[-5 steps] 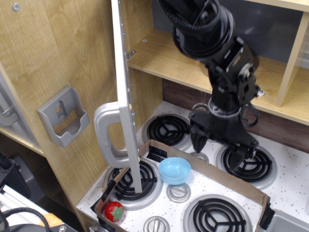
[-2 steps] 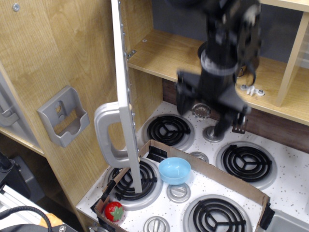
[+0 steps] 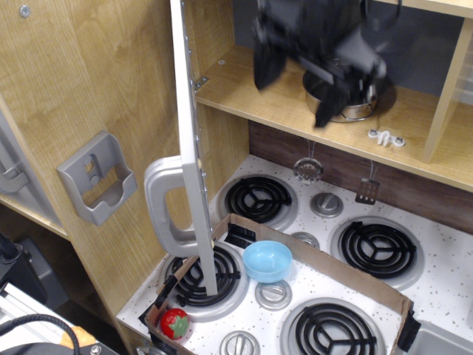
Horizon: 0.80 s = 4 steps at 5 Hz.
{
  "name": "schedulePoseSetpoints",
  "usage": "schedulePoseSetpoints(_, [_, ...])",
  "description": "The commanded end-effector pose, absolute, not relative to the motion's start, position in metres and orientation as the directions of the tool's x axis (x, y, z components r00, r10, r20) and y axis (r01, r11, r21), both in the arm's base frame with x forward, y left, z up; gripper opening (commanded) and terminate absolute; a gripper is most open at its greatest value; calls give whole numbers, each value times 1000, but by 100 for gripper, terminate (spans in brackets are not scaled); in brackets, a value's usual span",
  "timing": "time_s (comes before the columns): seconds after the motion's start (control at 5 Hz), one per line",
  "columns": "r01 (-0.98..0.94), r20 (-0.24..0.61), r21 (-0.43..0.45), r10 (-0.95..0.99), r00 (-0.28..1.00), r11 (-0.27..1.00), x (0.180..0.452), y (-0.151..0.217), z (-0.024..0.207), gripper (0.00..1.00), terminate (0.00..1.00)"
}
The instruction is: Close microwave
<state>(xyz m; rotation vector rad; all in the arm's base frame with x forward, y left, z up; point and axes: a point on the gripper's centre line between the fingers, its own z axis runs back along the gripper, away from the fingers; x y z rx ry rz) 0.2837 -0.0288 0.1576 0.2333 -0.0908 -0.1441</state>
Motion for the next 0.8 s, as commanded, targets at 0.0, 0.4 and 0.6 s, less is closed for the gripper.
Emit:
schedulePoseSetpoints(0.0, [82,66,312,-107,992,946,258,7,226,100,0])
schedulePoseSetpoints(0.4, [68,30,336,-83,996,939,215,48,220,100,0])
schedulePoseSetpoints(0.6, [62,30,317,-75,997,946,204,65,201,100,0])
